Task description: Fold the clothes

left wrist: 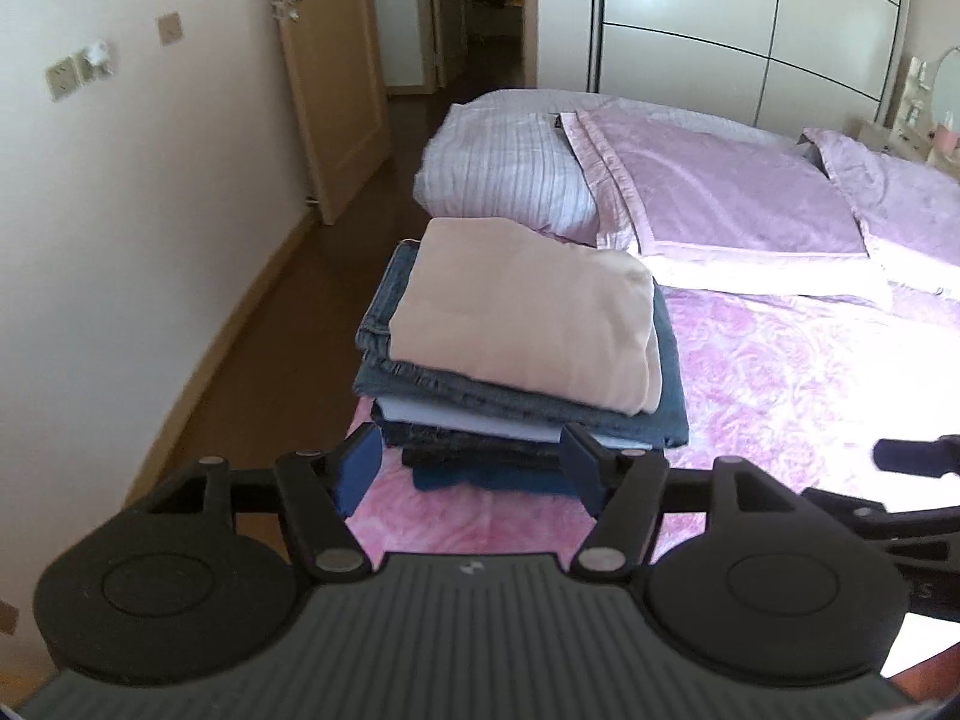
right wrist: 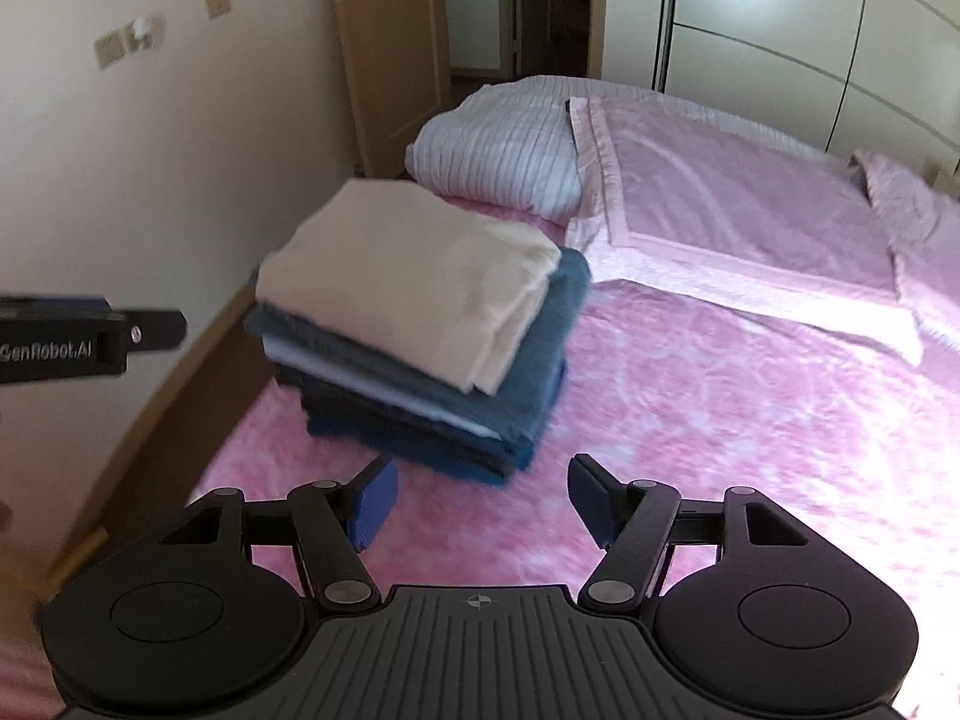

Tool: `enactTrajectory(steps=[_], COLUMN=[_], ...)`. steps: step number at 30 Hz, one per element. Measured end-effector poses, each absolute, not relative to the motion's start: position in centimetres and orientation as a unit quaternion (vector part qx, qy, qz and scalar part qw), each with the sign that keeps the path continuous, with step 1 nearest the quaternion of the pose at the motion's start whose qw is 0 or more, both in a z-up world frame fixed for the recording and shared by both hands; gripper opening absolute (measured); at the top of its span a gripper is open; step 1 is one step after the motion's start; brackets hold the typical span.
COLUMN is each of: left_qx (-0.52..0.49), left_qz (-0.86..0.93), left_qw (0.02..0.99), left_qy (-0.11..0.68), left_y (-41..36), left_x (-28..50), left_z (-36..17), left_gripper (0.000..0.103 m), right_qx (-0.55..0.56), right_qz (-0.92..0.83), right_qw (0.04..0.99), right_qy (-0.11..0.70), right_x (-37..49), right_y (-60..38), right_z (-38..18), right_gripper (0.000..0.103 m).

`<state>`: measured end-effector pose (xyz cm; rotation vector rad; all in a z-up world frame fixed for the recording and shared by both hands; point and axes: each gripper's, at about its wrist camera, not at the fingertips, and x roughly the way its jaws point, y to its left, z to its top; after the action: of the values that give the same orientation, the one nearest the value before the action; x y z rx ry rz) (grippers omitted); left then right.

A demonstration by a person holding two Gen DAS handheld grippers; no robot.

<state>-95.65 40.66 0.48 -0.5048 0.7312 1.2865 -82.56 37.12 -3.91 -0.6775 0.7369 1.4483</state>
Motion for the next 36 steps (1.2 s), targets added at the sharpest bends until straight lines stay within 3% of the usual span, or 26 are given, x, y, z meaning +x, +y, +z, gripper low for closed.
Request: enactTrajectory(steps=[5, 19, 36], left_qx=[-0.204, -0.235, -0.257], left_qz=[0.598, 0.599, 0.569], left_qw=[0.707, 0.691, 0.679], left_qy=[0.317, 0.329, 0.386], left_y=[35.2, 24.8, 26.7], left_x=[-94.1, -93.6, -97.0], left_z=[0.5, 0.9, -3.0], left_gripper=[0.072, 0.072, 0.072], right_qx=[-0.259, -0.24, -0.271], right_qz=[0.642, 0.627, 0.588], right_qw=[0.645, 0.64, 0.642], right_qy=[0.324, 0.374, 0.411], right_x=[-80.8, -80.5, -84.2], right_y=[32.0, 21.5, 22.4], right_z=[-3.2, -4.2, -6.9], right_gripper=[0.066, 0.066, 0.066])
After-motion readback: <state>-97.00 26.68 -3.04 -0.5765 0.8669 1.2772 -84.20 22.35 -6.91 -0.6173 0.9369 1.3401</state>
